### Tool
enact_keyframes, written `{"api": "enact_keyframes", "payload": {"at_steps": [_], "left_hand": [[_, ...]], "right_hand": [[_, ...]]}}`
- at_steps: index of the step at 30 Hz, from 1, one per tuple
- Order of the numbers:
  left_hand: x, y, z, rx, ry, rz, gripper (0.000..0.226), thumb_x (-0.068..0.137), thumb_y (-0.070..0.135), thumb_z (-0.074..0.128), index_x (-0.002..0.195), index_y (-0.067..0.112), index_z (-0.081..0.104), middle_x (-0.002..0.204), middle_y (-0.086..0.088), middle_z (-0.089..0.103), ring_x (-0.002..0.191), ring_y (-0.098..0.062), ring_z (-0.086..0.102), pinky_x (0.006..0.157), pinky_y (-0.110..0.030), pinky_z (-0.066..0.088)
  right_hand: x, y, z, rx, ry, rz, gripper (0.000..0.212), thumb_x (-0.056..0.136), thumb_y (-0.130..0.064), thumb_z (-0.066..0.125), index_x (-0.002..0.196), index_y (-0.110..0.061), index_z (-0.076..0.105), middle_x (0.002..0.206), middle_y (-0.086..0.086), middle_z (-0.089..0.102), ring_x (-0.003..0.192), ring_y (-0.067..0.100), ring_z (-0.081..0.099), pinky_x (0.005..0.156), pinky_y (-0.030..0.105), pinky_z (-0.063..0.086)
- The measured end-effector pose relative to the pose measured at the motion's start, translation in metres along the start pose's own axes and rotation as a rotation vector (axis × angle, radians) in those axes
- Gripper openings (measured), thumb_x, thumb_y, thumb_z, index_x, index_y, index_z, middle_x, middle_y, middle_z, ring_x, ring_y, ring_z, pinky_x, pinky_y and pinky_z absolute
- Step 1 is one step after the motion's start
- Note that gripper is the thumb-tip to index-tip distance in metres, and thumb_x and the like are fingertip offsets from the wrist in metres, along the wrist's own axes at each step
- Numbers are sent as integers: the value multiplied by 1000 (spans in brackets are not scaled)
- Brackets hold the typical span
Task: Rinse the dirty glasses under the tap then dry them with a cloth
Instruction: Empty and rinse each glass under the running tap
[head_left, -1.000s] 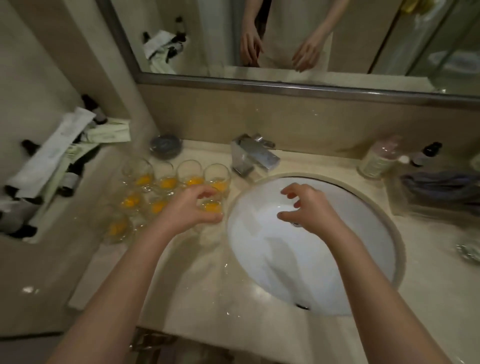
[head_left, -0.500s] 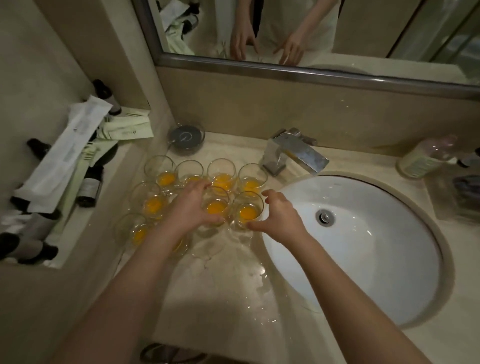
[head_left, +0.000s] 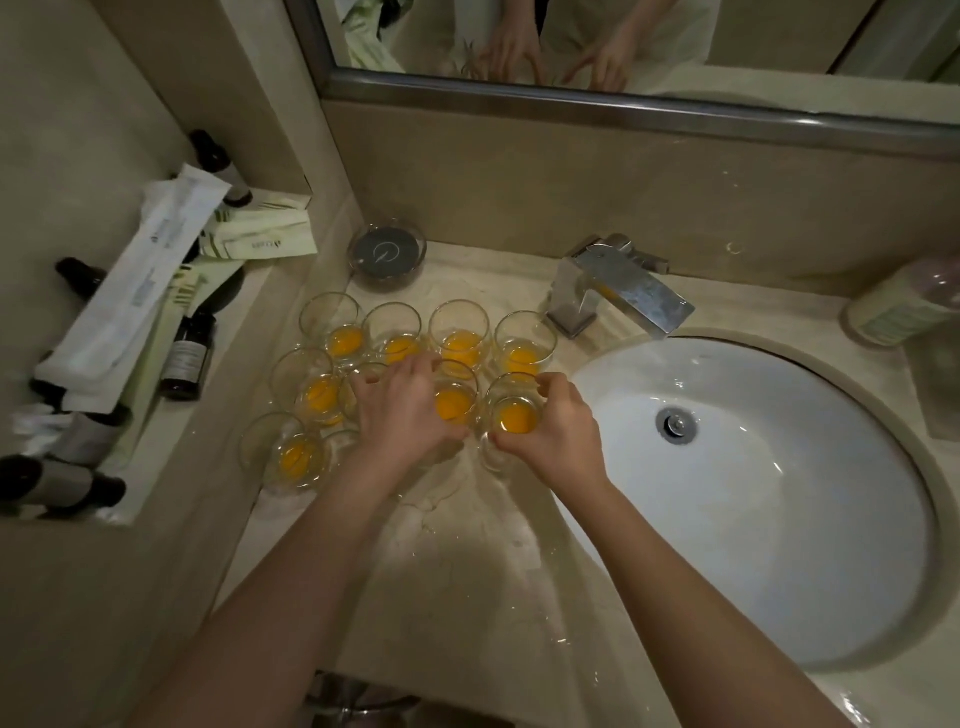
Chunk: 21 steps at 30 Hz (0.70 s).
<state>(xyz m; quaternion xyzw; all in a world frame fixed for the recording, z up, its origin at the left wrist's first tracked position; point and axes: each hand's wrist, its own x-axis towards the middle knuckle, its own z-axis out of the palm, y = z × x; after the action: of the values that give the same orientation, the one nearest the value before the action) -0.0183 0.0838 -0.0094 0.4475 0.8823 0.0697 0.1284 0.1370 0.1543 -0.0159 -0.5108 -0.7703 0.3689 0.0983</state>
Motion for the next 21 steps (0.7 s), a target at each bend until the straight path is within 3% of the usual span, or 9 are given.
{"api": "enact_keyframes", "payload": {"at_steps": [3, 6, 9, 12, 14, 18, 21], "left_hand": [[-5, 6, -2, -150, 35, -25, 94, 59, 53, 87, 137, 21, 46, 136, 2, 53, 128, -18, 48, 104, -39, 26], [-10, 17, -3, -325, 89, 6, 95, 52, 41, 93, 133, 15, 50, 132, -4, 53, 124, -24, 52, 106, -43, 36], [-19, 36, -1, -539, 68, 16, 99, 45, 29, 97, 132, 15, 51, 131, -5, 51, 118, -20, 53, 95, -29, 42], [-29, 61, 6, -769, 27, 20, 102, 34, 41, 91, 127, 24, 52, 130, -2, 53, 114, -14, 55, 89, -24, 45], [-36, 79, 15, -894, -15, 15, 96, 37, 37, 93, 123, 28, 52, 130, 0, 54, 112, -11, 58, 87, -22, 50], [-44, 117, 36, -1018, -71, -16, 96, 29, 47, 84, 119, 37, 51, 121, 11, 56, 110, -2, 57, 87, -26, 52], [-41, 140, 52, -1080, -136, -72, 102, 26, 44, 85, 120, 36, 45, 116, 18, 54, 111, -4, 57, 88, -31, 53]], "right_hand": [[-6, 10, -4, 49, 17, 11, 83, 65, -34, 85, 133, -12, 45, 128, 6, 56, 113, 26, 56, 84, 33, 47], [-13, 23, -15, 114, 43, 50, 86, 63, -34, 86, 136, -13, 45, 131, 4, 55, 117, 23, 54, 90, 33, 46], [-19, 37, -34, 199, 91, 85, 85, 63, -33, 86, 136, -15, 45, 131, 1, 55, 117, 21, 54, 94, 35, 47], [-24, 57, -57, 236, 119, 115, 83, 63, -31, 86, 135, -16, 46, 128, -1, 56, 116, 18, 54, 95, 37, 48], [-27, 75, -72, 244, 142, 147, 83, 63, -29, 87, 135, -17, 47, 128, 0, 56, 117, 18, 54, 96, 36, 47], [-25, 110, -103, 250, 204, 201, 81, 62, -26, 87, 134, -18, 49, 127, -1, 58, 117, 20, 54, 98, 36, 46], [-14, 131, -126, 249, 254, 224, 80, 61, -26, 87, 132, -19, 50, 124, 0, 58, 113, 21, 55, 96, 37, 47]]}}
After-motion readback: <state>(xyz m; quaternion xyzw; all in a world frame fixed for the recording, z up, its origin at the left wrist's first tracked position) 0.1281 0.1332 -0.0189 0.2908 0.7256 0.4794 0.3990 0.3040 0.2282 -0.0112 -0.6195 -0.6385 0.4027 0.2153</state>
